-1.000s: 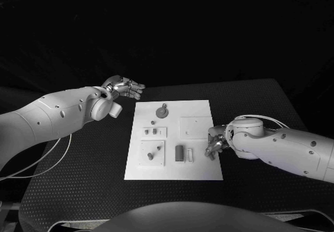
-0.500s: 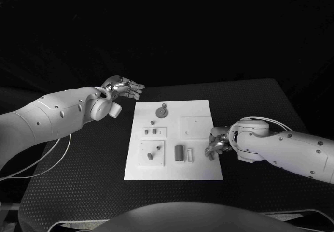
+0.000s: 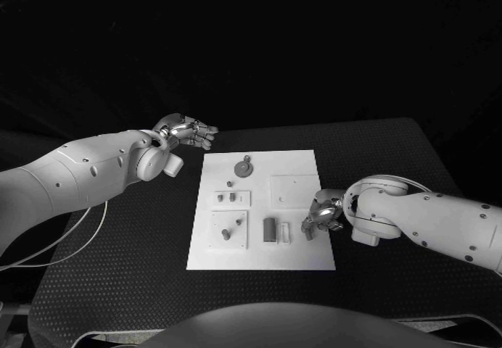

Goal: Assemble the parts on the task board

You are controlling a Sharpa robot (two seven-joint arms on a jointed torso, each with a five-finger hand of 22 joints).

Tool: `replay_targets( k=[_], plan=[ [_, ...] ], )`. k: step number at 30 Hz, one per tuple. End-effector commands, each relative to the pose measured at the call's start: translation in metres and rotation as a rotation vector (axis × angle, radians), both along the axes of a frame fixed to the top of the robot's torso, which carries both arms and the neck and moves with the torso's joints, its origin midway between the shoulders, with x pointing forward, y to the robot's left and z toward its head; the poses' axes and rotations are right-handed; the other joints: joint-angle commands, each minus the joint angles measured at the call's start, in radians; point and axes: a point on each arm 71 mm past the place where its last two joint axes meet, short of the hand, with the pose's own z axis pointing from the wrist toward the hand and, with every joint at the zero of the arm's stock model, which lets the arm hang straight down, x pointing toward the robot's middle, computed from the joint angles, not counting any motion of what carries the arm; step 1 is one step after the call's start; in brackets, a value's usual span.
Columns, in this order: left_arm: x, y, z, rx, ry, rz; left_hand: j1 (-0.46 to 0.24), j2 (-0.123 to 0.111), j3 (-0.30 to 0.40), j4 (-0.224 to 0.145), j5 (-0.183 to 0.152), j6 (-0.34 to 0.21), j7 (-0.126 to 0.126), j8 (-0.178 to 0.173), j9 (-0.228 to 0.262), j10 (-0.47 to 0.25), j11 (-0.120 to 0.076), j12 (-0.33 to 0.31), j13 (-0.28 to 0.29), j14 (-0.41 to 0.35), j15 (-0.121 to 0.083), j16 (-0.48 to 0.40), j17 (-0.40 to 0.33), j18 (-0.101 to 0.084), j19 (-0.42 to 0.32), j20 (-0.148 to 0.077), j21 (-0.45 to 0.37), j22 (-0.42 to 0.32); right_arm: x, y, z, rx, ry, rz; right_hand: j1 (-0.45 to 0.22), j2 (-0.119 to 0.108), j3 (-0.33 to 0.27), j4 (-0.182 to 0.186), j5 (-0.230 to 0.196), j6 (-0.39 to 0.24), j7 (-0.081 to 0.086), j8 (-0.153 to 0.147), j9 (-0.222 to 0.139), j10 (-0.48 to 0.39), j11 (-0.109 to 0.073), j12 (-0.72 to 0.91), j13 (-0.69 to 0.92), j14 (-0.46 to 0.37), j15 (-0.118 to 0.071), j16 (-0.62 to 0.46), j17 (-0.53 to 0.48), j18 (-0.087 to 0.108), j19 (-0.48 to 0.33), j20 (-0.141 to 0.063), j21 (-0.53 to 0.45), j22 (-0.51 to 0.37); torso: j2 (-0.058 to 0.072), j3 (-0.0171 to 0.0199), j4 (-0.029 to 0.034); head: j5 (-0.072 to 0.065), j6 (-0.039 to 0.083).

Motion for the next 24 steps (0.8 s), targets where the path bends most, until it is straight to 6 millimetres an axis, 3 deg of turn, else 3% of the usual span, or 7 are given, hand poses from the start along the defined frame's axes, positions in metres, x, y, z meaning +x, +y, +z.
replay_targets(
  k=[1, 13, 24],
  plan=[
    [0.000, -0.002, 0.001, -0.004, 0.000, -0.017, -0.010, 0.003, 0.005, -0.001, -0.001, -0.004, -0.002, -0.002, -0.001, -0.001, 0.001, 0.006, -0.001, 0.006, -0.002, -0.007, 0.002, 0.020, 0.000, 0.000, 0.004, 0.001, -0.001, 0.003, 0.000, 0.088, 0.068, -0.069, 0.024, 0.033, -0.009, -0.001, 0.004, 0.005, 0.006, 0.004, 0.007, 0.001, -0.005, 0.004, 0.000, 0.004, -0.007, 0.008, -0.001, 0.080, 0.008, 0.002, 0.004, 0.014, 0.000, -0.0005, 0.0006, 0.002, 0.000],
    [0.000, -0.004, 0.000, -0.003, 0.005, -0.022, -0.011, 0.002, 0.006, -0.001, -0.001, -0.004, -0.002, -0.002, -0.001, -0.001, 0.001, 0.006, -0.001, 0.006, -0.002, -0.008, 0.002, 0.020, 0.000, 0.000, 0.004, 0.002, 0.008, 0.019, 0.000, 0.135, 0.154, -0.098, 0.005, 0.025, -0.013, 0.005, -0.003, 0.006, 0.006, 0.001, 0.004, 0.000, -0.005, 0.005, -0.001, 0.003, -0.007, 0.009, -0.003, 0.080, 0.009, 0.003, 0.003, 0.012, 0.001, -0.0017, -0.0001, 0.003, 0.002],
    [0.000, -0.004, 0.000, -0.003, 0.006, -0.023, -0.011, 0.002, 0.007, -0.001, 0.000, -0.004, -0.002, -0.002, -0.002, -0.002, 0.001, 0.006, -0.002, 0.006, -0.002, -0.008, 0.003, 0.020, 0.000, 0.000, 0.004, 0.002, 0.006, 0.036, -0.009, 0.124, 0.200, -0.056, -0.005, 0.019, -0.013, 0.008, -0.003, 0.005, 0.007, 0.000, 0.002, -0.002, -0.005, 0.005, -0.002, 0.002, -0.007, 0.008, -0.004, 0.080, 0.008, 0.004, 0.002, 0.011, 0.000, -0.0003, 0.0011, 0.003, 0.000]
  ],
)
